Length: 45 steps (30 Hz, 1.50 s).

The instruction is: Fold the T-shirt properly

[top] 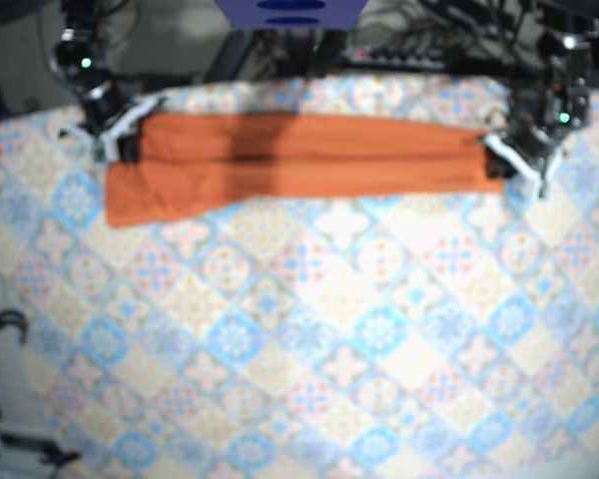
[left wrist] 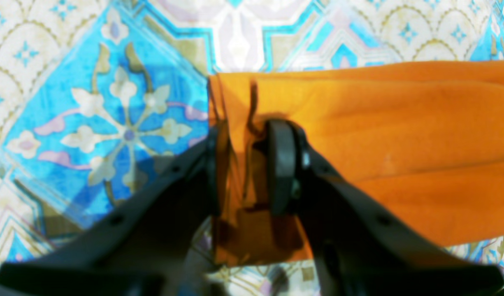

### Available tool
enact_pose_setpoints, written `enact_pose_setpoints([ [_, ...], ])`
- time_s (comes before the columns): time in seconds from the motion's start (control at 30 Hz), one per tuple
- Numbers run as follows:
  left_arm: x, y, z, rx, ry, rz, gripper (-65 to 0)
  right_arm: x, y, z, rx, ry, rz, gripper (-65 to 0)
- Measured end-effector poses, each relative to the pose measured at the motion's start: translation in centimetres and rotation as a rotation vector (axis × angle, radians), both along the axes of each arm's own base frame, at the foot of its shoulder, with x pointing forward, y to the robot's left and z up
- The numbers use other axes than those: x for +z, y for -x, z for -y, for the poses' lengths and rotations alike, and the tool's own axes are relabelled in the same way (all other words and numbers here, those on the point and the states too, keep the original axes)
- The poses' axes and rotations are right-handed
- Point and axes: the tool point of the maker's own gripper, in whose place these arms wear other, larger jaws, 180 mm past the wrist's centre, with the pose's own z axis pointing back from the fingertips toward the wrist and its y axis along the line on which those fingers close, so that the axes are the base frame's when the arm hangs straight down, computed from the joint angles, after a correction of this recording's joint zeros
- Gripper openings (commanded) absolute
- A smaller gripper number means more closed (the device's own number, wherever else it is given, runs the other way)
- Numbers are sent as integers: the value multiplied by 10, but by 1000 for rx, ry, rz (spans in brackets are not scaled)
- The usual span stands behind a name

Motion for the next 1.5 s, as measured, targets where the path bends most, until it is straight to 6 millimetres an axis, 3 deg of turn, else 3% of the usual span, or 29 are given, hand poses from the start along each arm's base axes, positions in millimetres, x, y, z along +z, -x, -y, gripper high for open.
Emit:
enact_pose_setpoints([
  [0.23, 0, 0, 0, 0, 0, 0, -490, 3, 11, -2, 9, 6, -7, -631],
  [0.5, 0, 0, 0, 0, 0, 0, -490, 21, 16, -7, 38, 21, 22, -631],
  [1.27, 0, 0, 0, 0, 0, 0, -490, 32, 45, -18, 55, 24, -5, -632],
  [1.5, 0, 0, 0, 0, 0, 0, -490, 34, 43, -18, 56, 25, 4, -632],
])
